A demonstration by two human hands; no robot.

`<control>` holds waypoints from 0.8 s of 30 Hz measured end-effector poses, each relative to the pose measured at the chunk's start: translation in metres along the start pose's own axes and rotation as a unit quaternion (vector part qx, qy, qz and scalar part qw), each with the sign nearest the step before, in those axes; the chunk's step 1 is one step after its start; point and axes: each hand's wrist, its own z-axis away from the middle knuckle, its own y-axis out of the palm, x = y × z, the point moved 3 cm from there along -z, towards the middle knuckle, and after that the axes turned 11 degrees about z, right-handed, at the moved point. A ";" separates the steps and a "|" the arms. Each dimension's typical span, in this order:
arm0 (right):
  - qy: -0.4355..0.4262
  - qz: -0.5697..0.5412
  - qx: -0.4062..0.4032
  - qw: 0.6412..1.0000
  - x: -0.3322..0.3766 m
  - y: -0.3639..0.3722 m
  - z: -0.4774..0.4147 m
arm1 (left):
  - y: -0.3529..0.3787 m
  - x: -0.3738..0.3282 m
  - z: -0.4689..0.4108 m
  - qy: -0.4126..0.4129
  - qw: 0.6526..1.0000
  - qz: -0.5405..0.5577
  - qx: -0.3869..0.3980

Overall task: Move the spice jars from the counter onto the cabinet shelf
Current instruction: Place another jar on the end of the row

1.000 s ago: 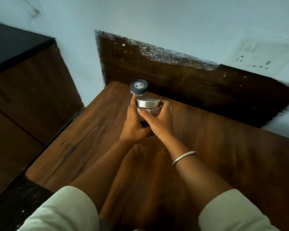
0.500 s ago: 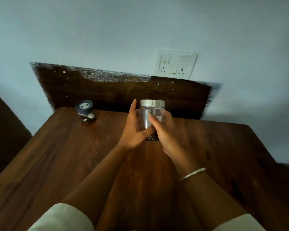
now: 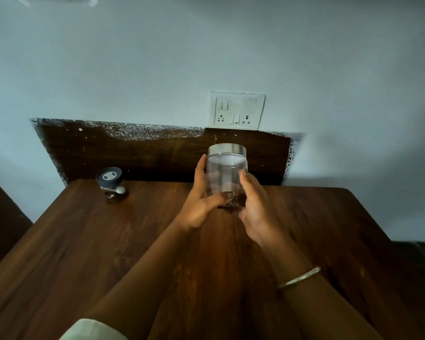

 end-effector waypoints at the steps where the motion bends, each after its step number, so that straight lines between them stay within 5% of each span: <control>1: 0.005 0.010 -0.014 1.000 0.001 -0.004 0.001 | 0.001 0.000 0.000 -0.004 1.000 -0.003 0.007; 8: -0.017 0.057 -0.066 0.996 0.011 -0.013 0.010 | 0.008 -0.005 0.003 0.004 0.999 -0.010 0.038; 14: -0.034 0.008 0.049 0.998 0.009 -0.012 0.018 | 0.009 -0.013 0.011 -0.007 0.999 0.021 0.049; 24: -0.068 0.119 0.086 0.987 0.020 -0.027 0.033 | 0.005 -0.025 0.016 -0.061 0.988 -0.076 0.119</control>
